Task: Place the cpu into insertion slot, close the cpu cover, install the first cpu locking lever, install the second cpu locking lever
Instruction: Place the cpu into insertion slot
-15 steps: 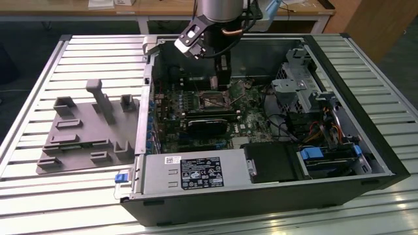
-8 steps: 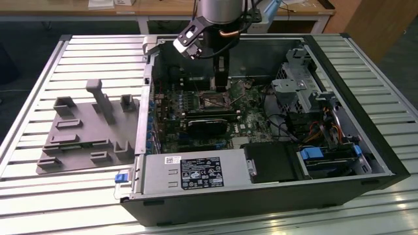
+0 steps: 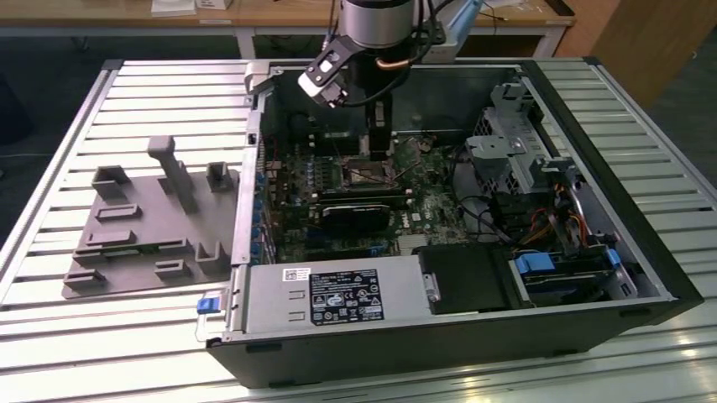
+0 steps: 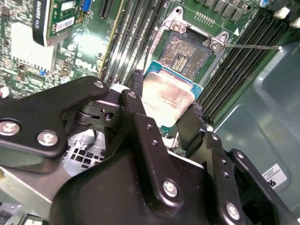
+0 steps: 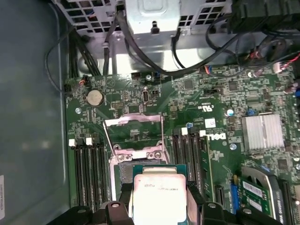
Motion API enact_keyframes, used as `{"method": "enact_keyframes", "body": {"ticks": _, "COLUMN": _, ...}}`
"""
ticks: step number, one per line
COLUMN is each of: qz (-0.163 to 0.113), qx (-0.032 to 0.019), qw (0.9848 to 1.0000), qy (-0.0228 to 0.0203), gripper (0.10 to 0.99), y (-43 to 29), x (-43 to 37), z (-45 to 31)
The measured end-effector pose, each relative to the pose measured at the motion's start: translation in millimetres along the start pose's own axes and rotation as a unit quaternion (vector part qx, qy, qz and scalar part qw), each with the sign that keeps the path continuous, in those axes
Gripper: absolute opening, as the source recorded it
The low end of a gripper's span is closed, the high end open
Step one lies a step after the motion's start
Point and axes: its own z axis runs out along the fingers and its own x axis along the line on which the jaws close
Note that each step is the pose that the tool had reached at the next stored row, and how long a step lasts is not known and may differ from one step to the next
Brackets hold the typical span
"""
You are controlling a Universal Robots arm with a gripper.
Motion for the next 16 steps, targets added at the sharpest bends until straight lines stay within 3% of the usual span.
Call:
{"method": "enact_keyframes", "body": {"ticks": 10, "qz": -0.013, "qx": 0.0001, "qw": 0.9999, "qy": 0.0012, "gripper": 0.537, "y": -4.0, "x": 1.3, "z": 17.9}}
{"method": "enact_keyframes", "body": {"ticks": 16, "qz": -0.028, "qx": 0.0001, "qw": 0.9996, "qy": 0.0025, "gripper": 0.537, "y": -6.4, "x": 2.7, "z": 24.9}}
